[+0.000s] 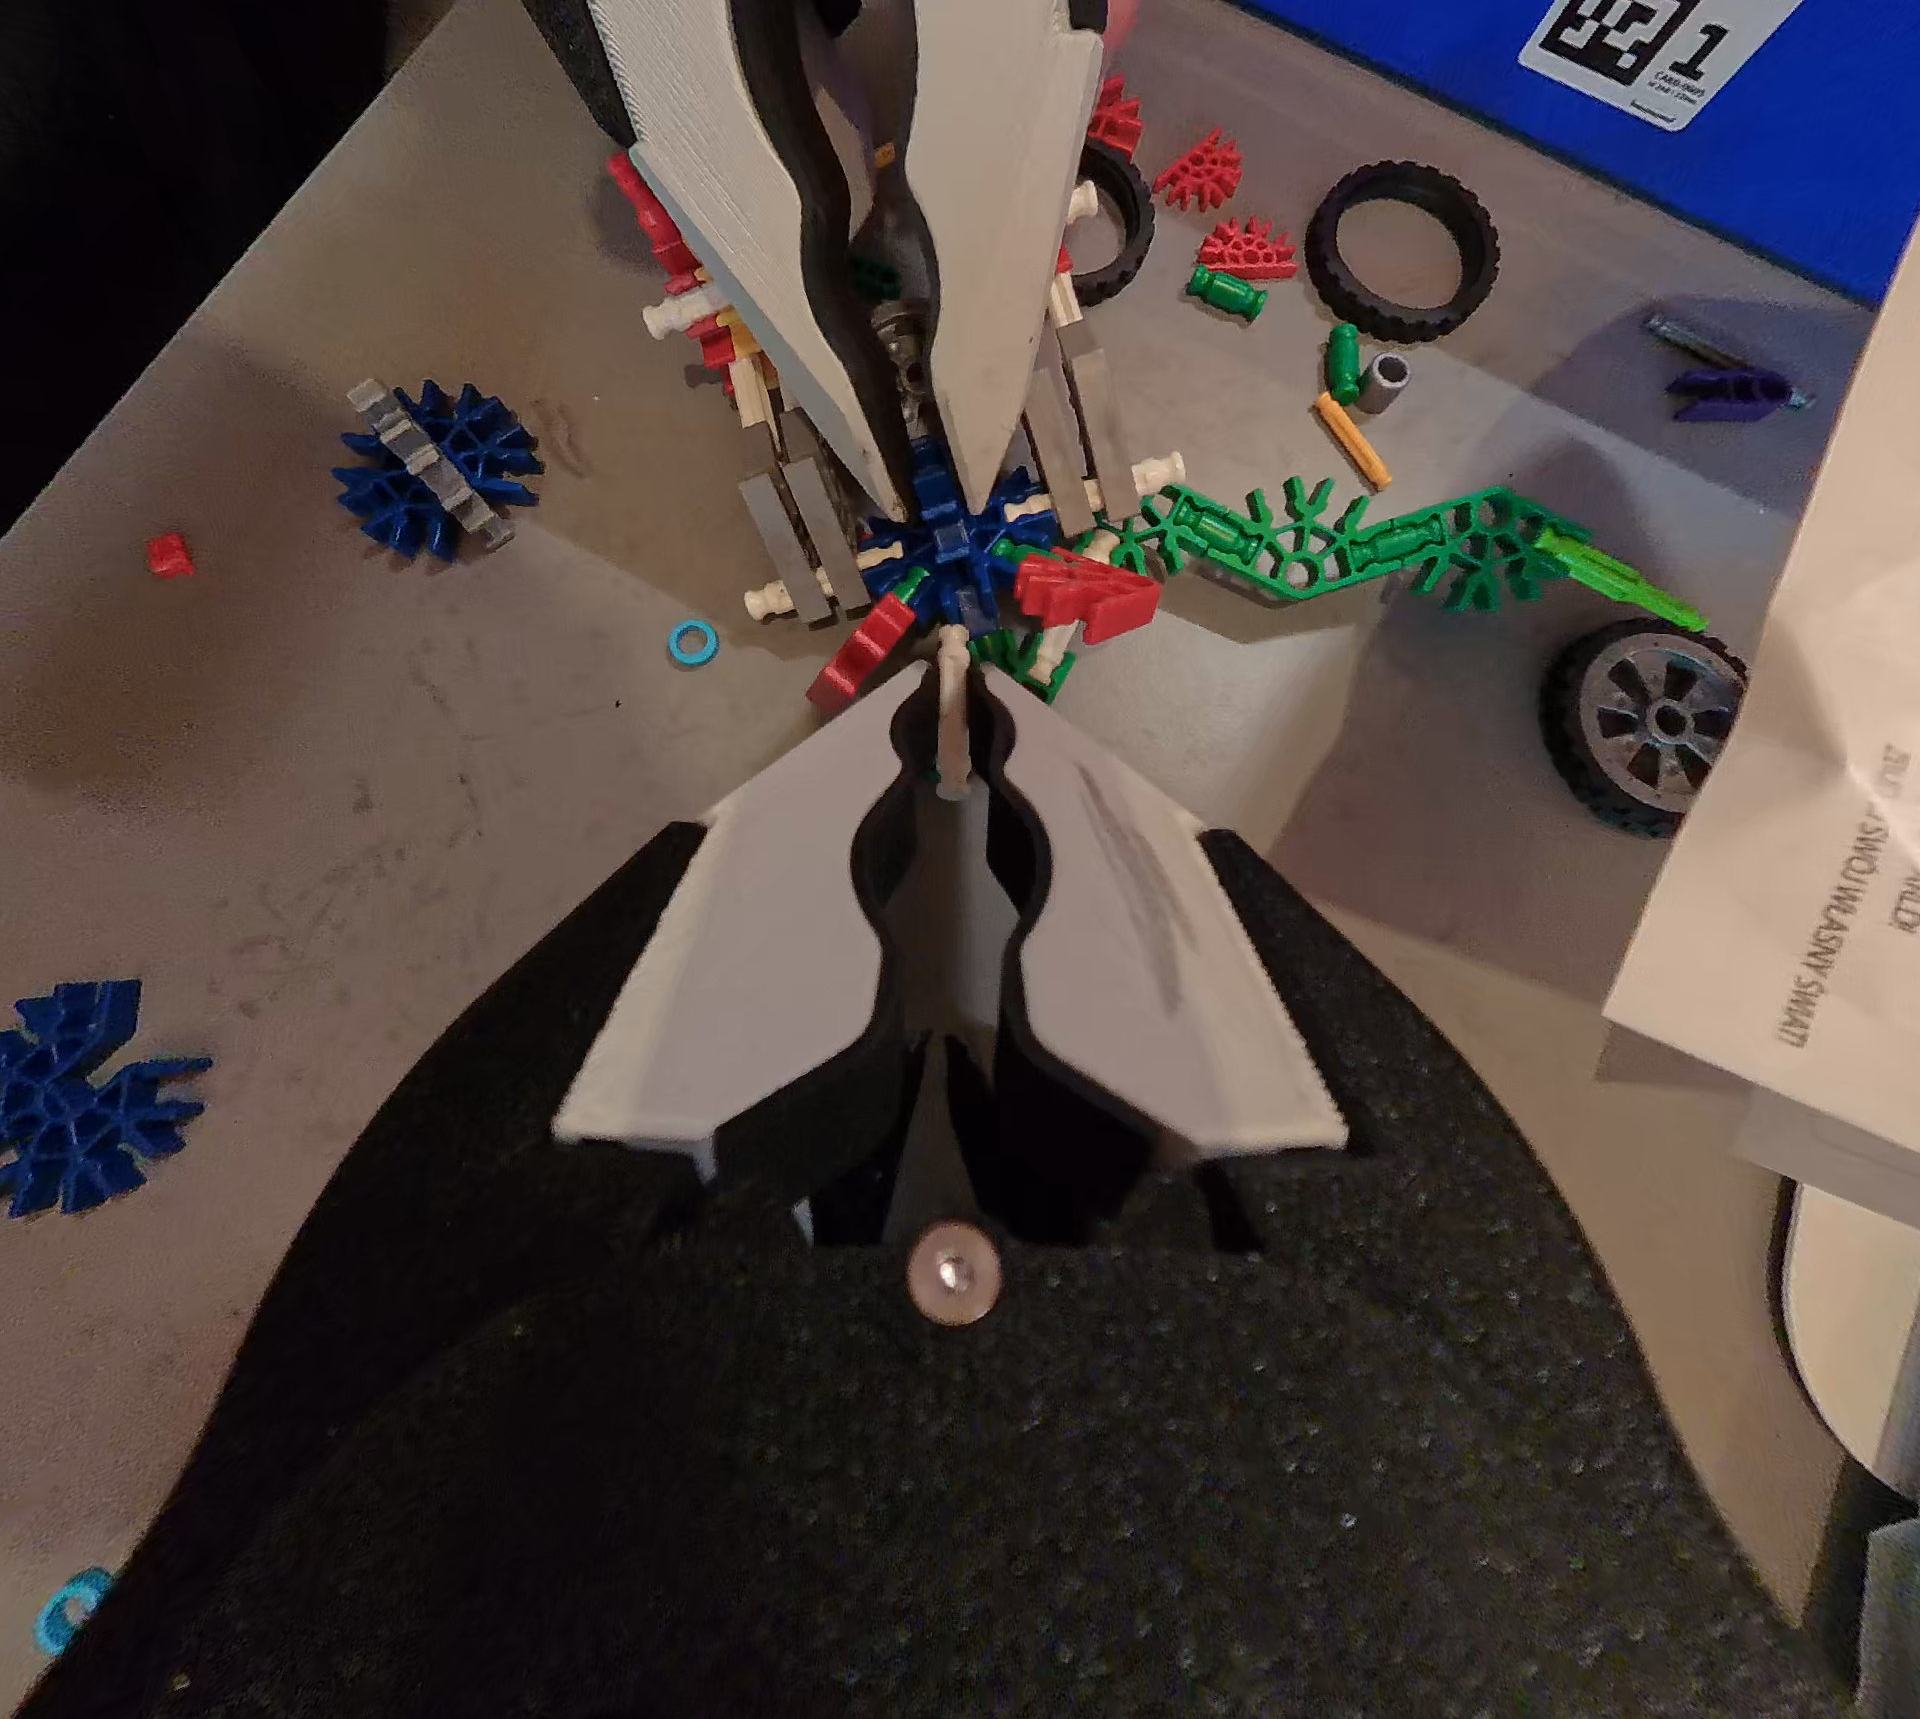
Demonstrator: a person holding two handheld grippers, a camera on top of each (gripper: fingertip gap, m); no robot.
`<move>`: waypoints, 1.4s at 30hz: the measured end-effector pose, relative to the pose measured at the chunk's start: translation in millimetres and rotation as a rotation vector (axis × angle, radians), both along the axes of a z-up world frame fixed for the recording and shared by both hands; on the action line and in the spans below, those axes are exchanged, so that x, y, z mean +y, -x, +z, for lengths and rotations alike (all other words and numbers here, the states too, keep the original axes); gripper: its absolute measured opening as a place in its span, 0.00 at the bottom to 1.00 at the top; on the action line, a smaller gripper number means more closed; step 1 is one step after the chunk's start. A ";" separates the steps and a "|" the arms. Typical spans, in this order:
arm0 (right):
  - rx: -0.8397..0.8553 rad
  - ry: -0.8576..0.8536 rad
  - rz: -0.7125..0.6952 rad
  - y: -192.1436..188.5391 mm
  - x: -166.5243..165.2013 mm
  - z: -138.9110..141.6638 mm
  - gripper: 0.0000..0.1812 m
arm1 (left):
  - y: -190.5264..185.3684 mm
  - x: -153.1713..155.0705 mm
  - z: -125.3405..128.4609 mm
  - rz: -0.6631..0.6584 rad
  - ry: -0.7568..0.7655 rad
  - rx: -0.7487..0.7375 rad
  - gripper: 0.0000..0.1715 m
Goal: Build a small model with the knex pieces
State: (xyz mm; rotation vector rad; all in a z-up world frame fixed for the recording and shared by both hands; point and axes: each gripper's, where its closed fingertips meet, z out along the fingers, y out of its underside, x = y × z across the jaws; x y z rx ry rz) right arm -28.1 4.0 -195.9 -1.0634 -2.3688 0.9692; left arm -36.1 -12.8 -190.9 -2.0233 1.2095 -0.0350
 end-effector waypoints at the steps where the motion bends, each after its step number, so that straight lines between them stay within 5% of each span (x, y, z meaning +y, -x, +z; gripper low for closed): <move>1: 0.000 -0.001 -0.001 -0.1 -0.1 0.1 0.02 | 0.1 0.1 0.0 0.004 0.006 0.000 0.04; 16: -0.013 0.008 -0.004 -0.9 -5.6 0.0 0.02 | 3.4 -0.8 -2.1 0.001 0.075 0.118 0.03; 42: -0.011 0.057 -0.044 0.3 -3.5 11.1 0.02 | 3.4 2.3 -7.7 -0.033 0.057 0.106 0.03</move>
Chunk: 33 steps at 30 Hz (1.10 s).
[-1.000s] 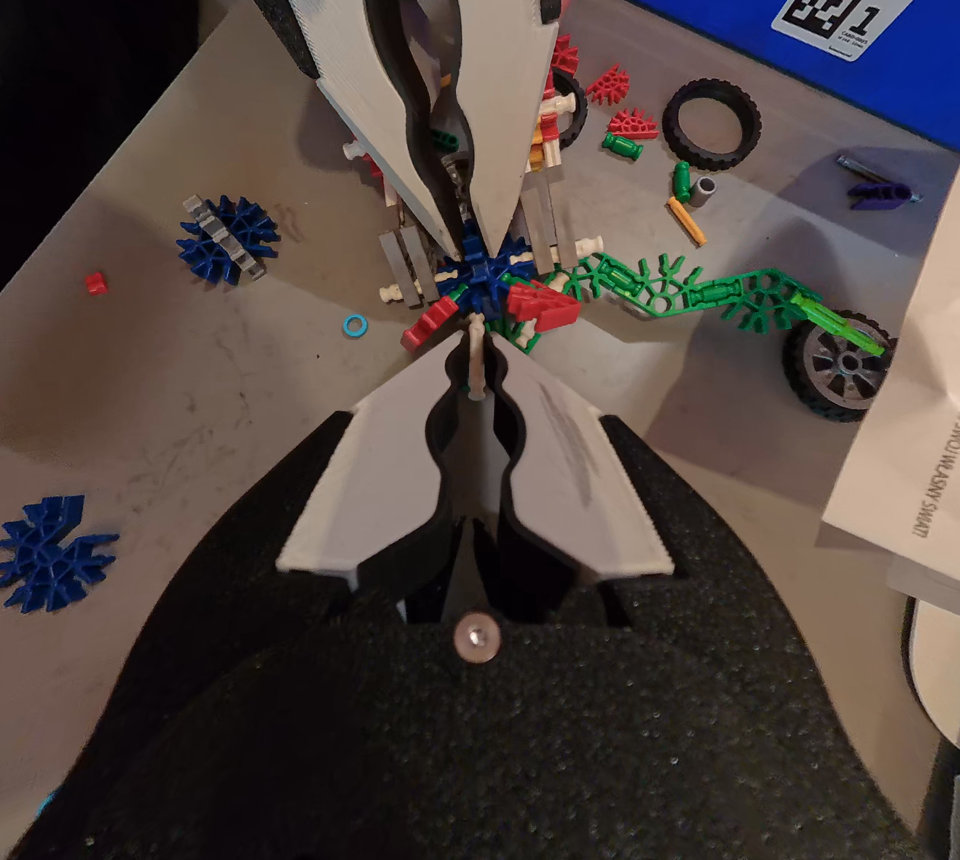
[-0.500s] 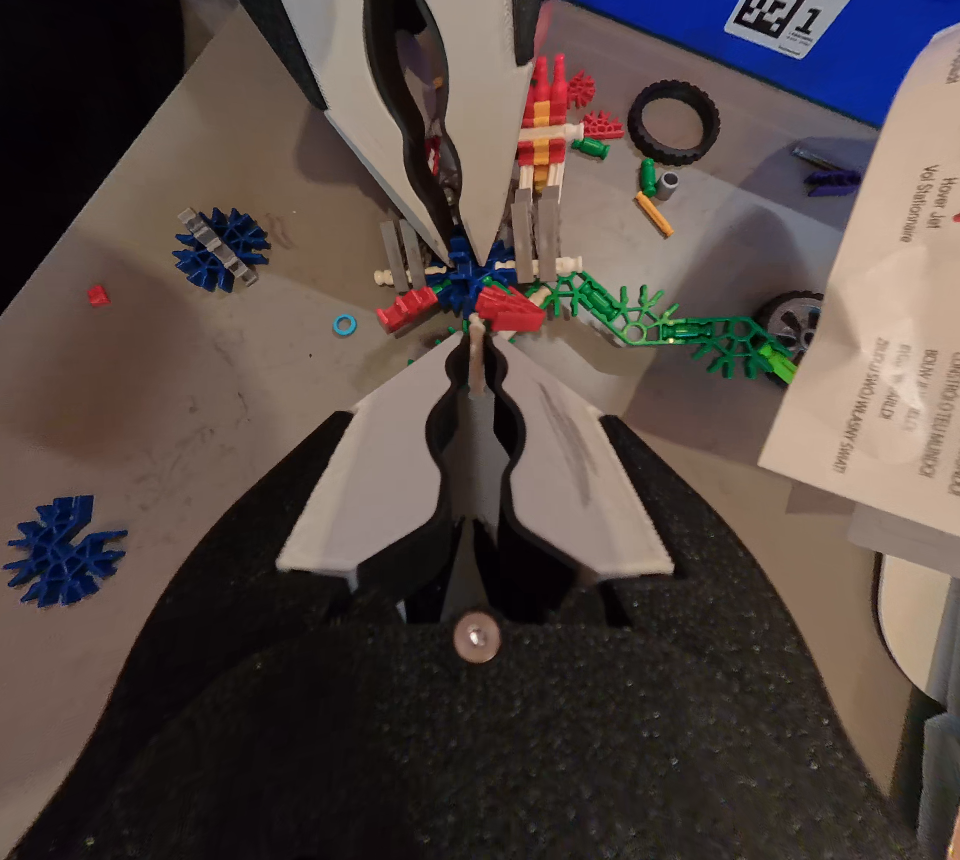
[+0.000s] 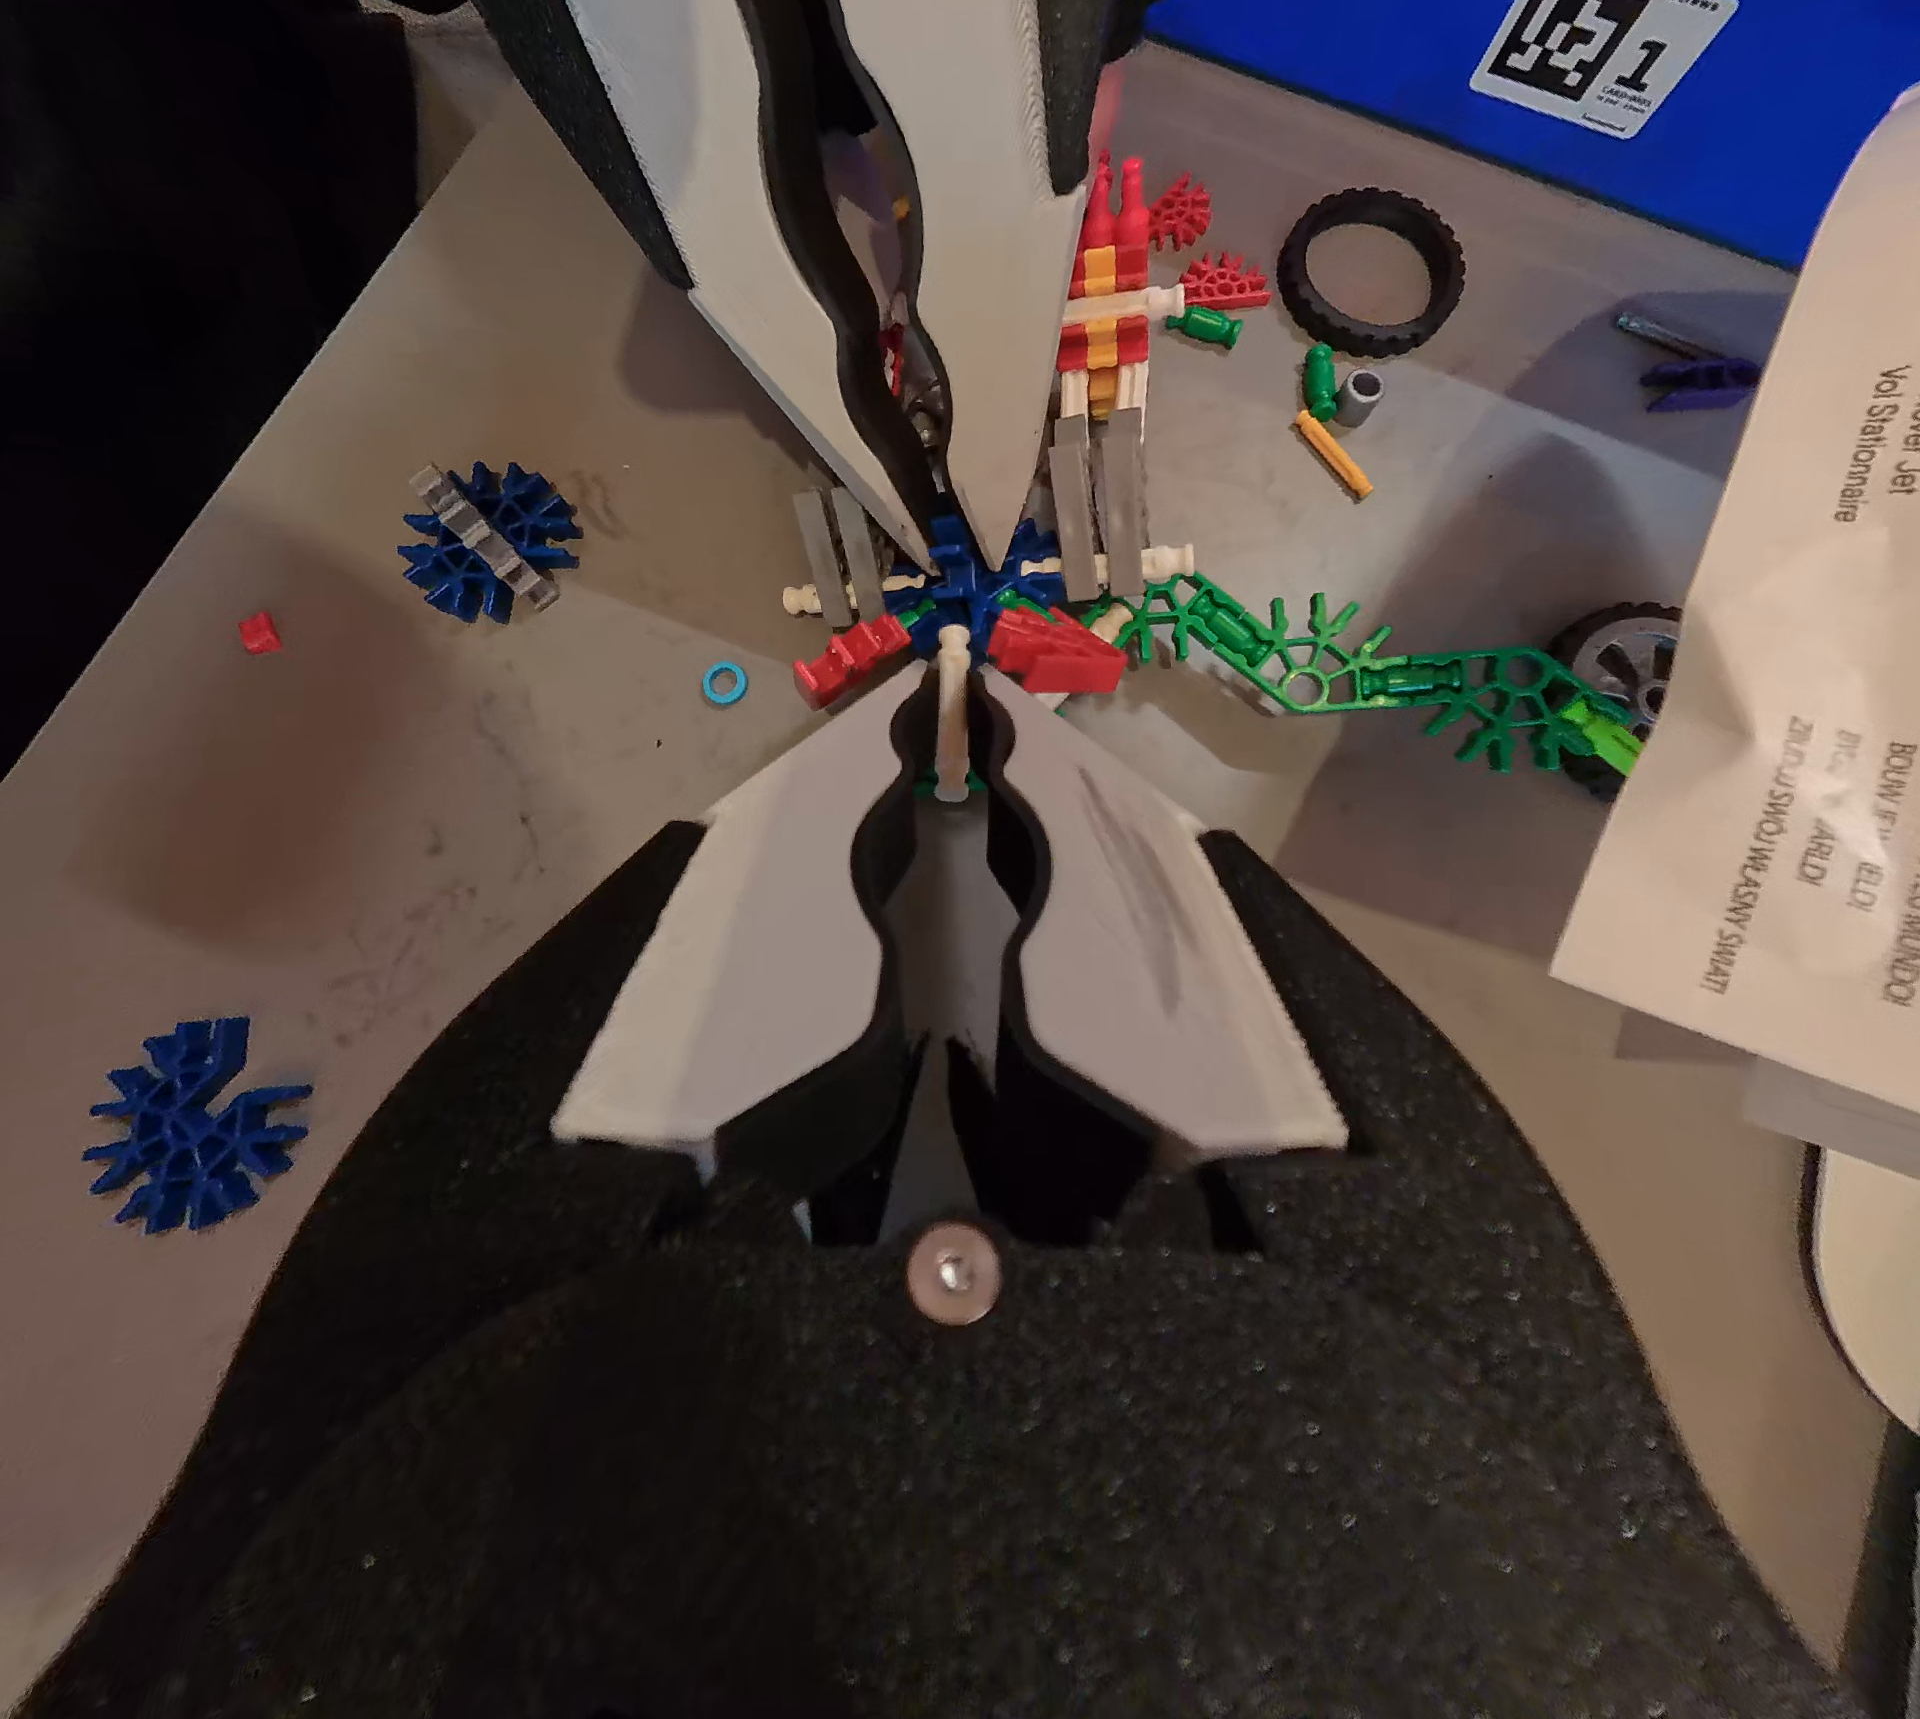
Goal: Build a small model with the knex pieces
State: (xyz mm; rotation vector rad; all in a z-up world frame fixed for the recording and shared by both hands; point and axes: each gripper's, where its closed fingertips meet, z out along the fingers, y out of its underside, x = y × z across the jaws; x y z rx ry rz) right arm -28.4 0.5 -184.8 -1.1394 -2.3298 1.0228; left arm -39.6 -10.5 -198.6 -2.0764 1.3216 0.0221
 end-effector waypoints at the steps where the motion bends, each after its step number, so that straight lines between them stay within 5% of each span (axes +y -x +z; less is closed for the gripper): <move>1: -0.002 -0.001 -0.003 -0.2 0.1 -0.1 0.02 | 0.2 0.1 0.0 0.000 -0.003 0.004 0.03; 16: 0.000 0.048 -0.019 -4.0 6.9 12.3 0.03 | -16.4 15.0 28.0 -0.024 -0.256 0.049 0.10; 33: 0.031 0.128 -0.024 -4.0 5.3 27.6 0.03 | -23.9 17.5 36.9 -0.052 -0.349 0.093 0.02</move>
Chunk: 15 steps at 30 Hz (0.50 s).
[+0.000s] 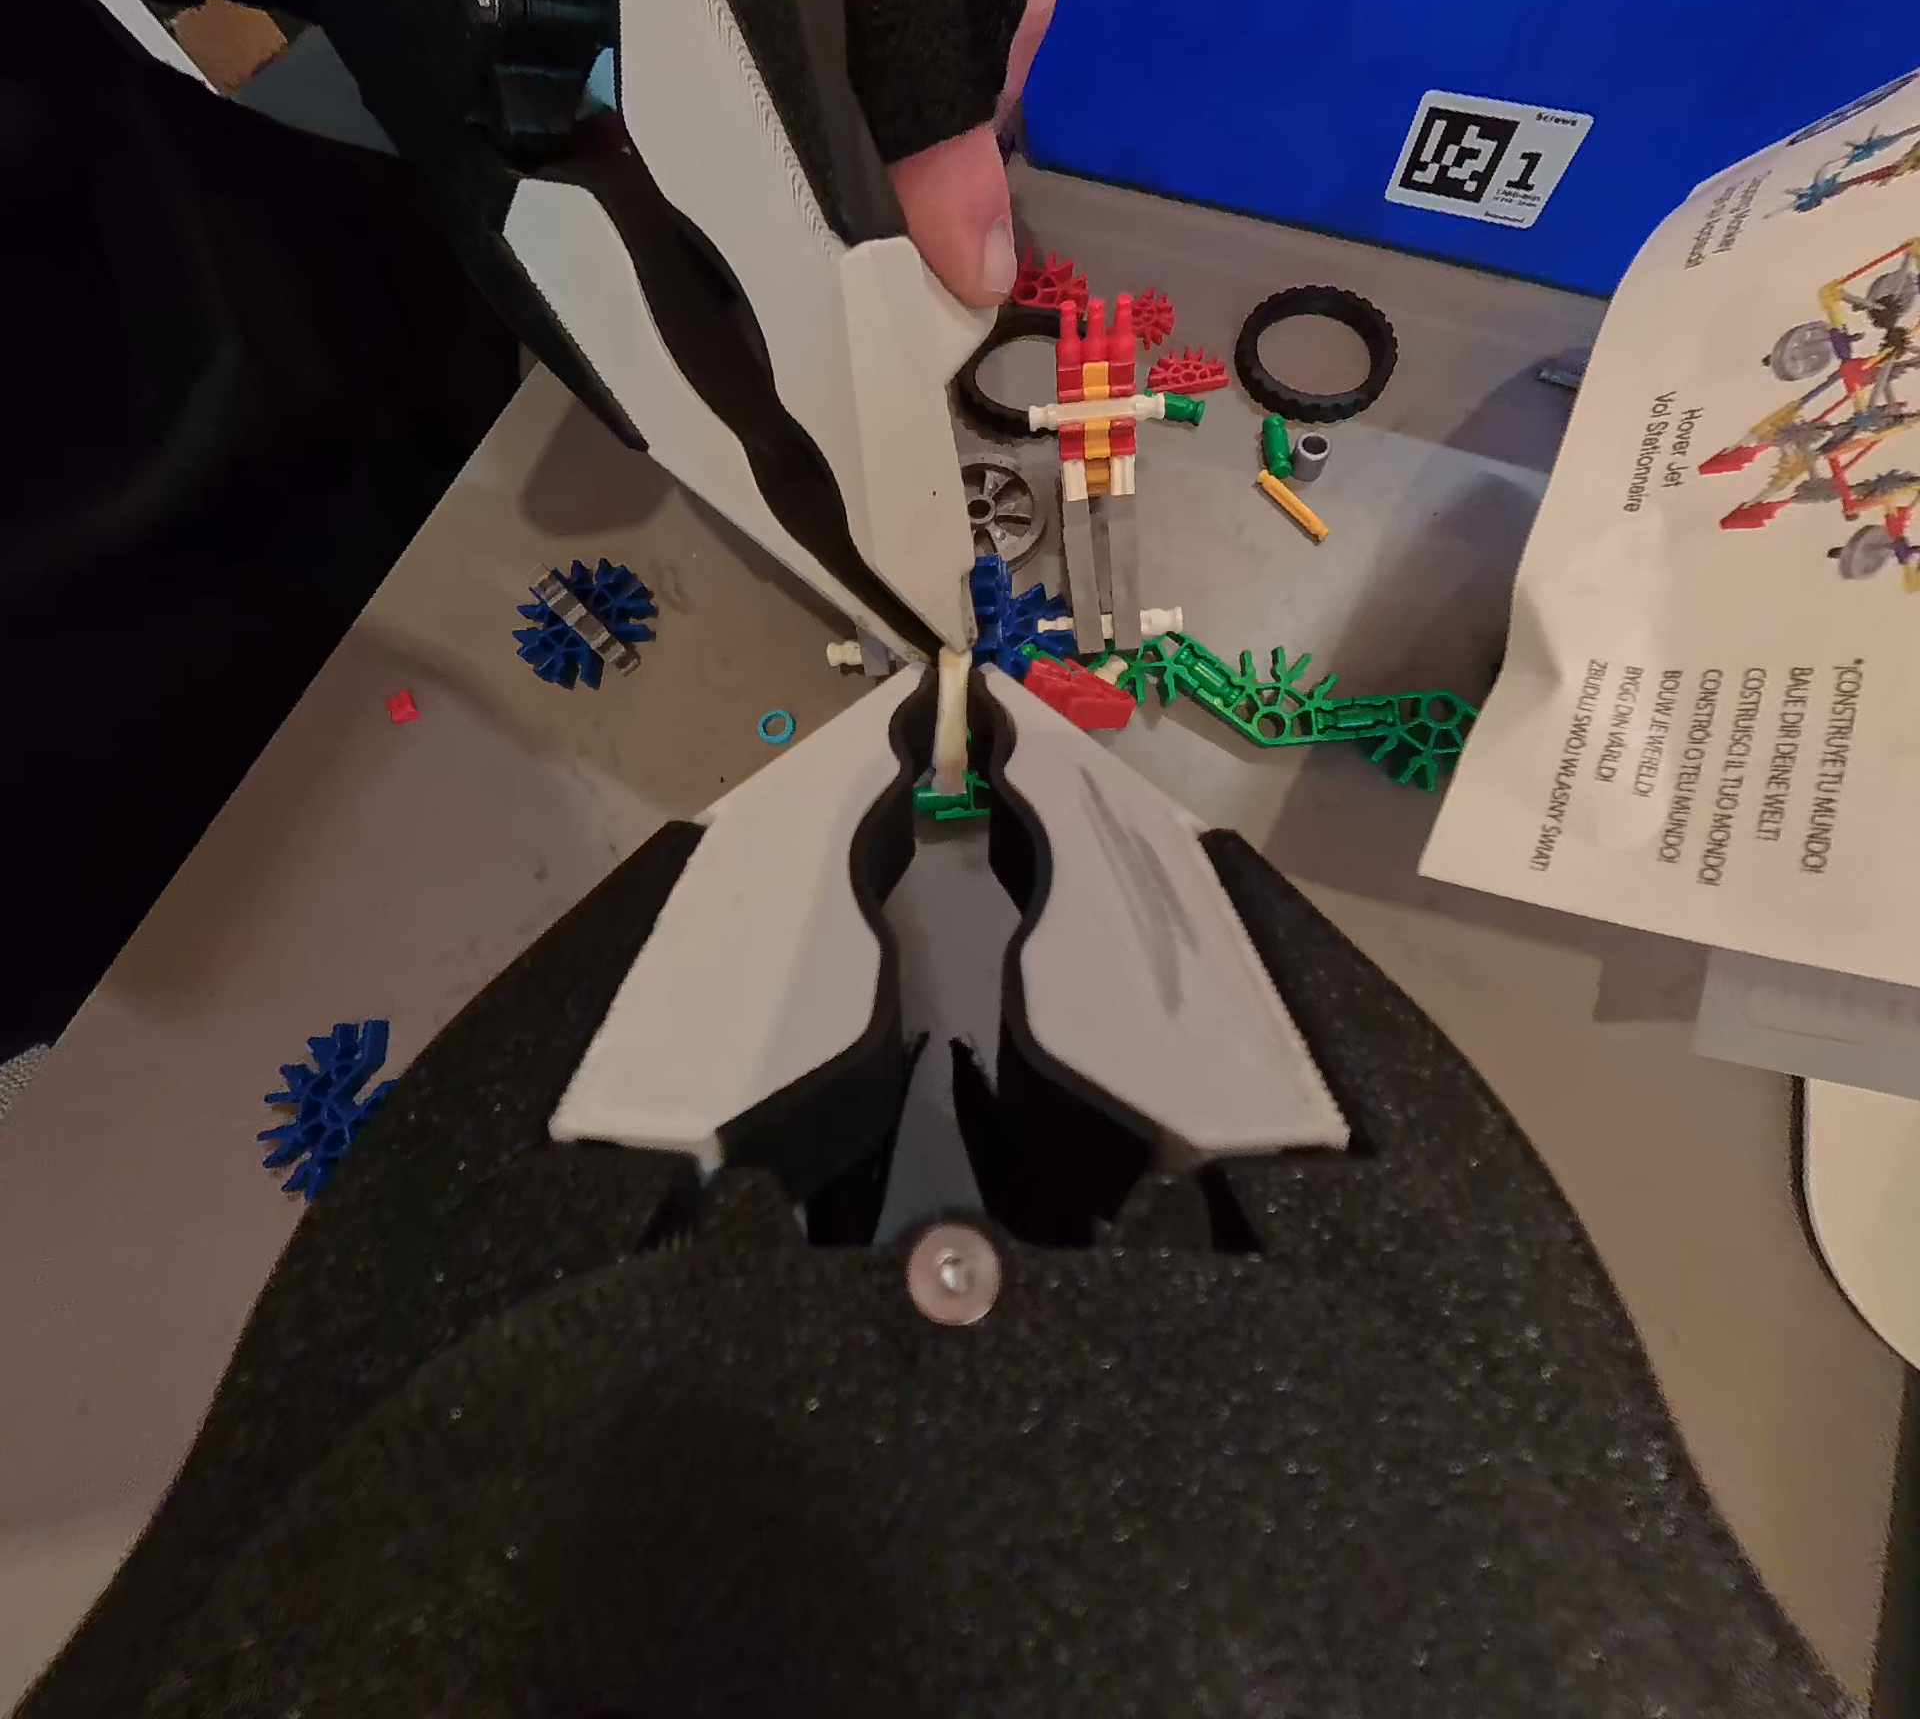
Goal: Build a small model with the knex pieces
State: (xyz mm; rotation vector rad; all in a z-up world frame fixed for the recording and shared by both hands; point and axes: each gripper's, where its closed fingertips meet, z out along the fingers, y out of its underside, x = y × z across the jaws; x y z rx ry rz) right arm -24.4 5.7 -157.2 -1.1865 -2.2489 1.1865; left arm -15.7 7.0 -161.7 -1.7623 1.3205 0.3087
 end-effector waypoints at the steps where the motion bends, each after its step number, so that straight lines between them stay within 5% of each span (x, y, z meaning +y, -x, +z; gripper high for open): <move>1: 0.004 0.005 -0.004 1.2 0.3 0.3 0.03 | 1.7 0.0 0.1 0.003 -0.001 0.005 0.02; 15: 0.060 0.000 -0.021 5.0 3.7 8.6 0.01 | 9.1 0.7 1.0 0.026 0.013 -0.010 0.02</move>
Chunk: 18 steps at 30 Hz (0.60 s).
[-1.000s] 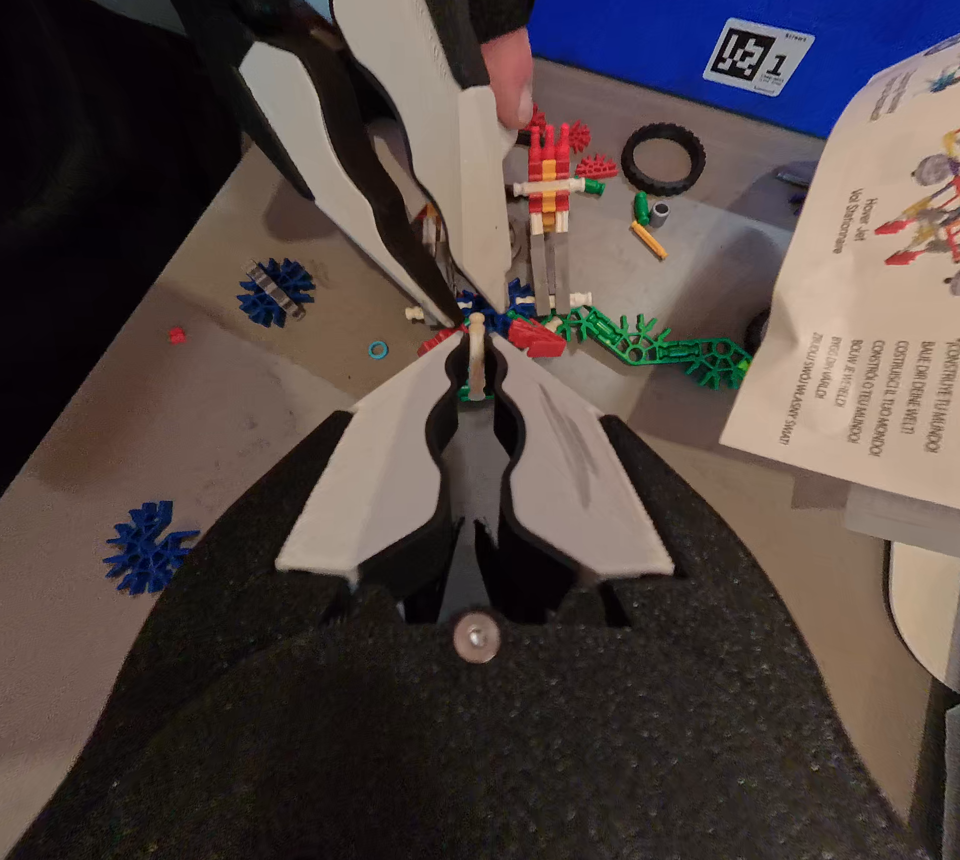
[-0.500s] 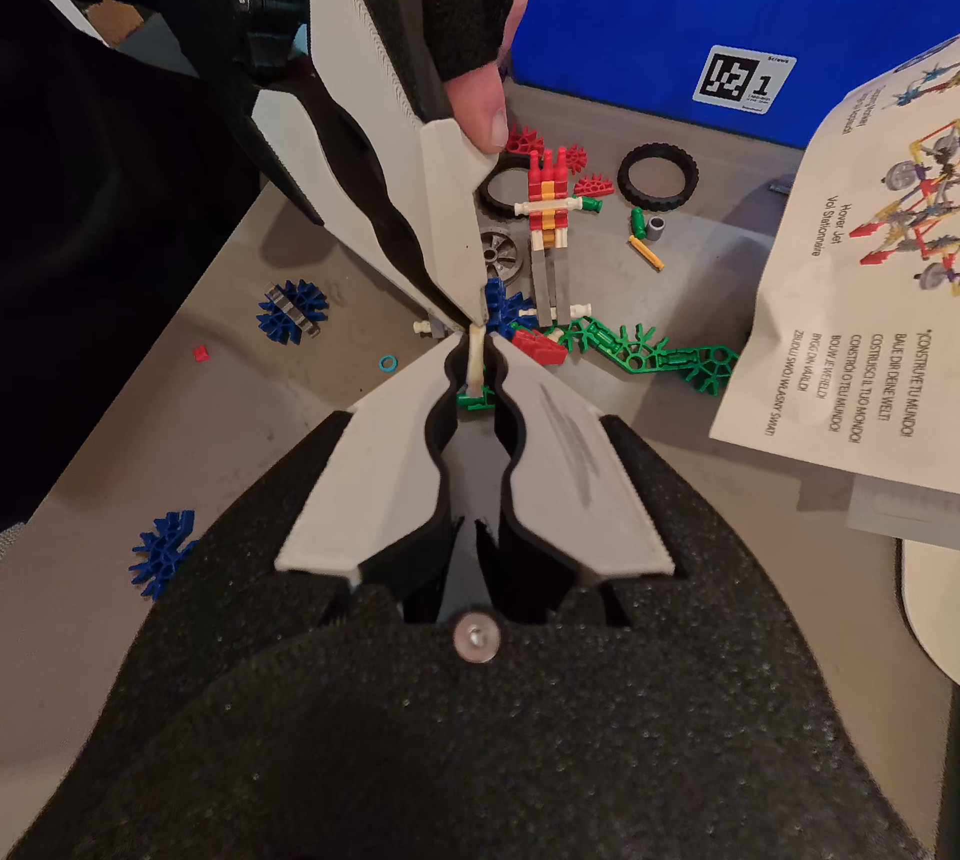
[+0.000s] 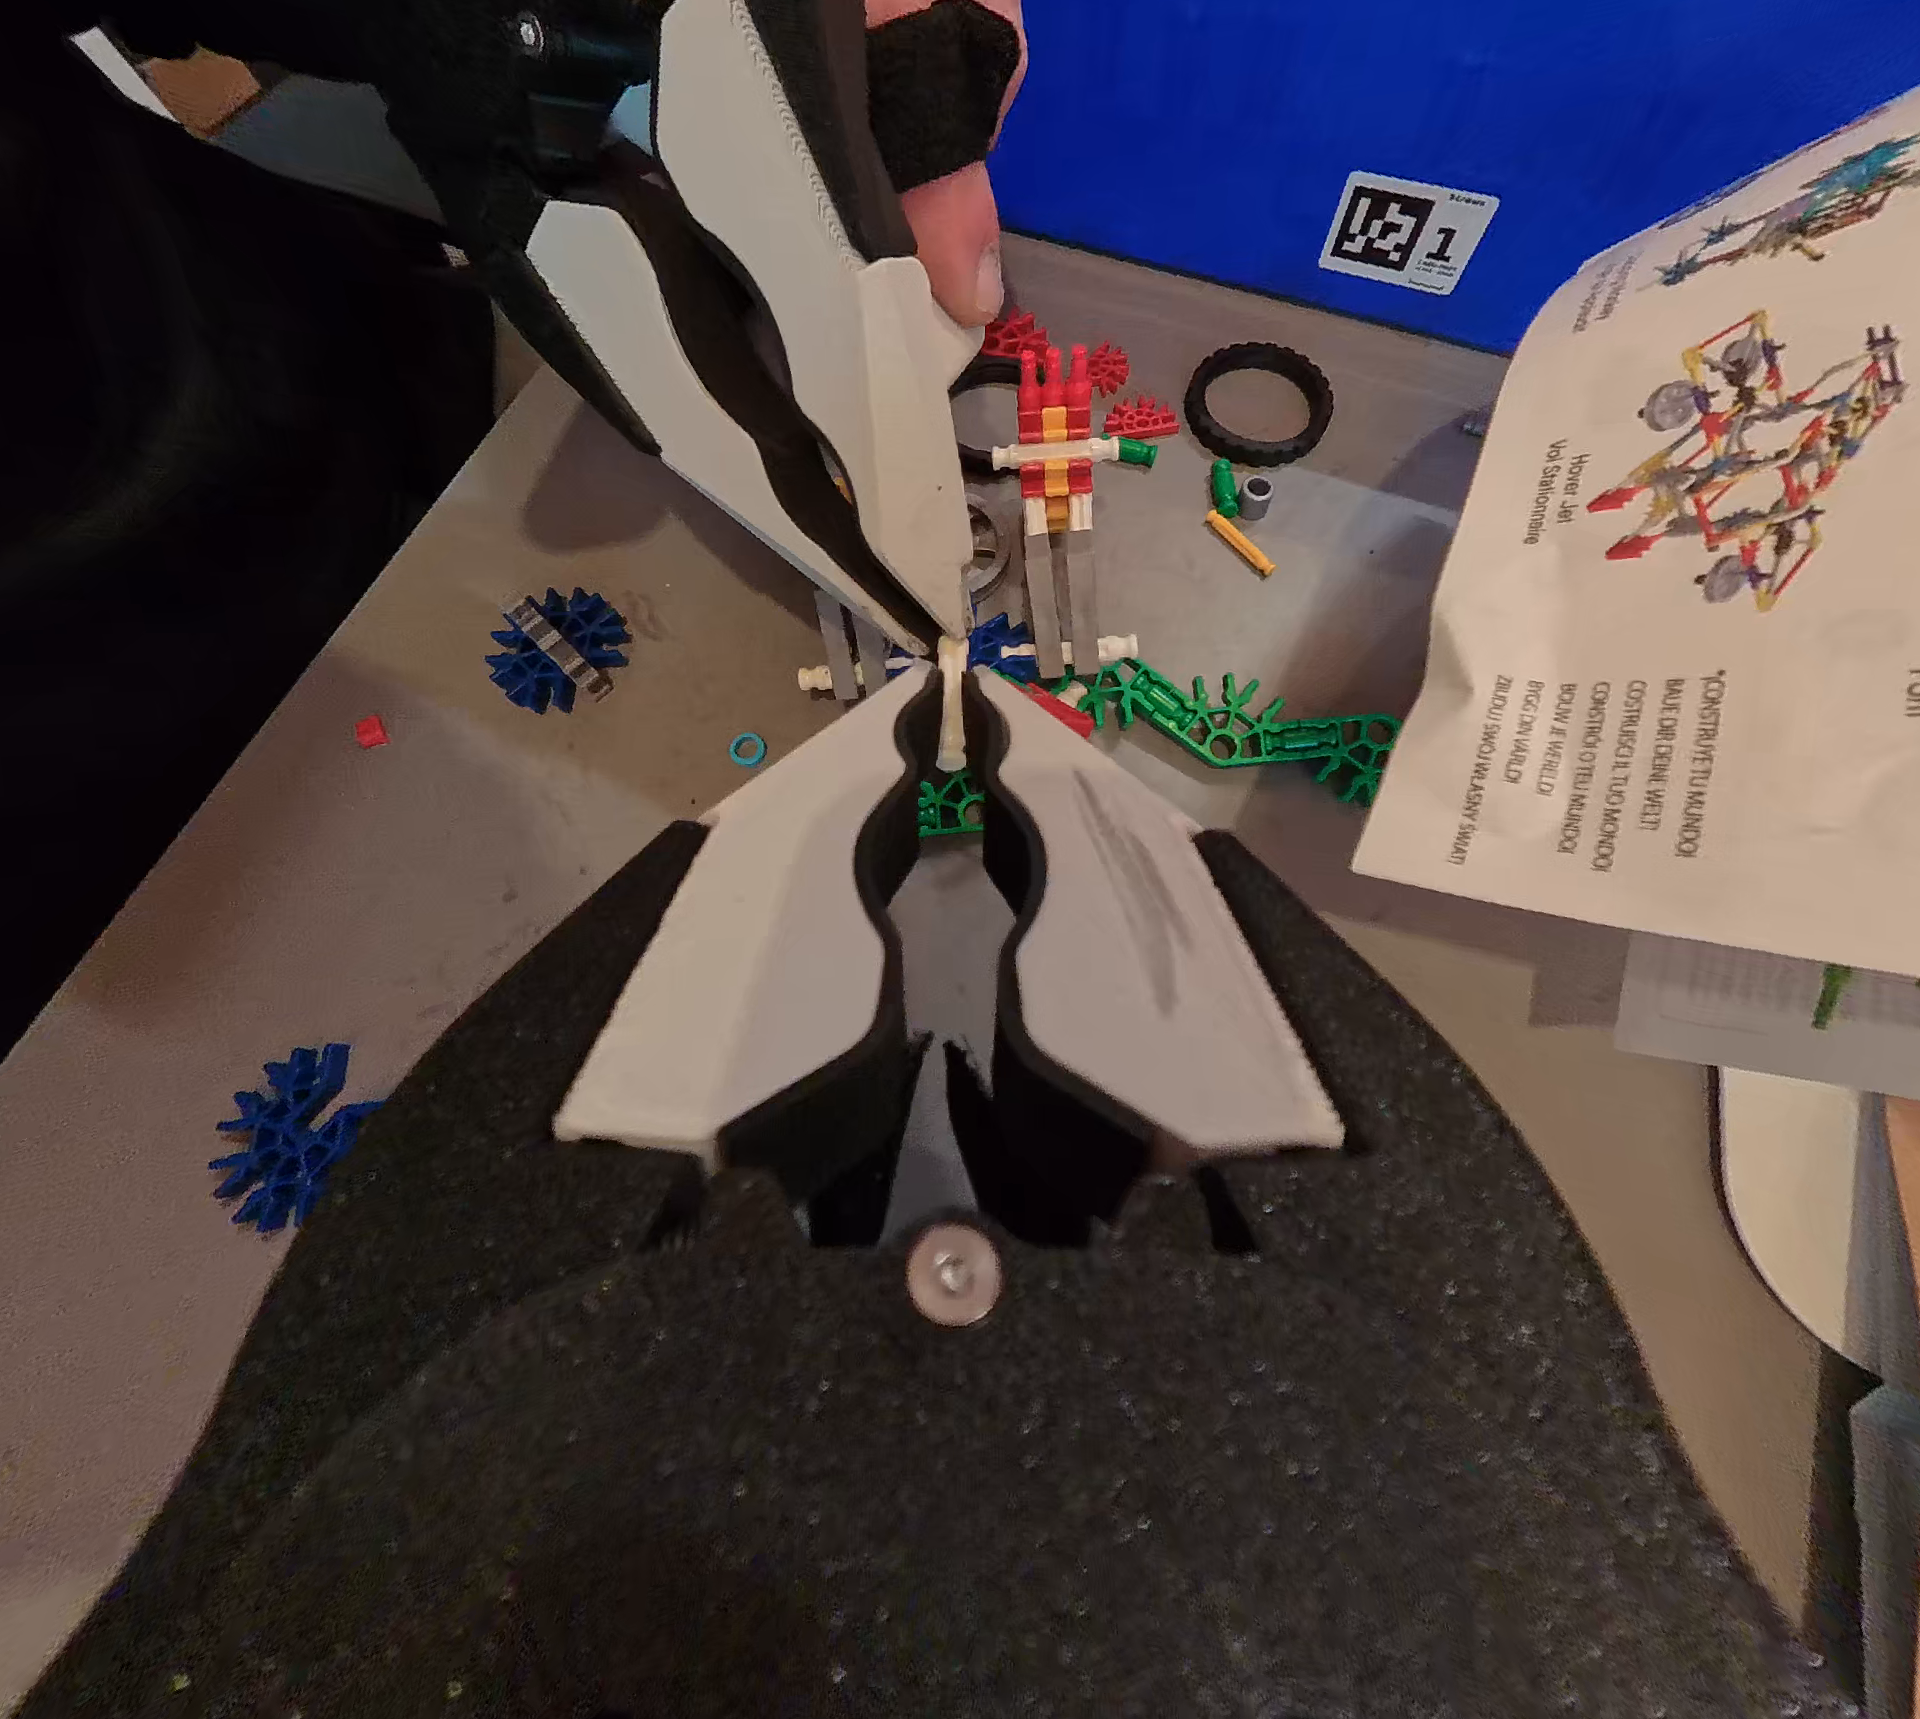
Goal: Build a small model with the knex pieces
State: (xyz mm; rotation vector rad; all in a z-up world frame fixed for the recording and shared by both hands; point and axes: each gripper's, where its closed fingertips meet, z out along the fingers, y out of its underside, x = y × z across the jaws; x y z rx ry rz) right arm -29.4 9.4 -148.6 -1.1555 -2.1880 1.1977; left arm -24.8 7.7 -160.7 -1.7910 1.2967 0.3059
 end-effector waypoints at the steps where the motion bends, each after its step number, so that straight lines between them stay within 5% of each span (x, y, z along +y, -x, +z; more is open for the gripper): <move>1: 0.000 -0.001 -0.001 0.7 0.2 -0.3 0.01 | 0.5 -0.1 0.2 0.002 0.002 -0.003 0.02; 9: -0.052 -0.081 -0.016 0.7 5.0 -19.1 0.01 | 22.9 -9.7 -13.7 0.053 0.159 -0.002 0.09; 18: -0.067 -0.119 -0.009 -1.5 1.1 -22.1 0.01 | 20.8 -13.5 -23.0 0.050 0.275 -0.085 0.05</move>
